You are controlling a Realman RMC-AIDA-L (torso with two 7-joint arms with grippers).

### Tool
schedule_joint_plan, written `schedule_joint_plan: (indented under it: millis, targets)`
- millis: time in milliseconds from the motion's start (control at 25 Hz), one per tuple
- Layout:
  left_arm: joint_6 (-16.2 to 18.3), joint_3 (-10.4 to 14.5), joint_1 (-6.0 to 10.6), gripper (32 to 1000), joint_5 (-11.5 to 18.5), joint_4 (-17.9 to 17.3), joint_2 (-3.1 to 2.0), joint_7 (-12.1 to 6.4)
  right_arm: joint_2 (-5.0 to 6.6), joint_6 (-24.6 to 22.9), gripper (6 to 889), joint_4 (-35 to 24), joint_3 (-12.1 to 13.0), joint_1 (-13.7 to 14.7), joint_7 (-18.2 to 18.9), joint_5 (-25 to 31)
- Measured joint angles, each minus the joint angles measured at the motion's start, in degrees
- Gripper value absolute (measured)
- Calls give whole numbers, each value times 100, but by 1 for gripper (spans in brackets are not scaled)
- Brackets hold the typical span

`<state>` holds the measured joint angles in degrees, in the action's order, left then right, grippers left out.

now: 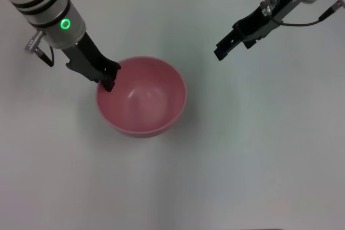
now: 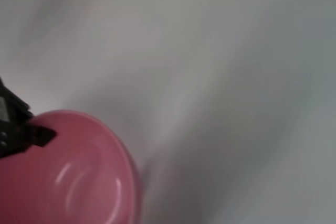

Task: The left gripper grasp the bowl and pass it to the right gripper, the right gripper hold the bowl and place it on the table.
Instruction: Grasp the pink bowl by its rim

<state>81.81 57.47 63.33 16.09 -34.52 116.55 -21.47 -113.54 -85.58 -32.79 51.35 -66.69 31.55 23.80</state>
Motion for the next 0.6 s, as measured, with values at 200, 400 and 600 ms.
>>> schedule_joint_plan:
  millis: [200,400,600]
  targets:
    - [2,1,92,65,58,22,19,3,-4,-48,866,16,20,-122,-73,123]
    - [1,12,220,70,137,33,29,24,-86,-57,865,47,31,-267,-79,127]
    - [37,61,427,75,219,40,50,42,-144,-122,865,53,24,-299,-80,129]
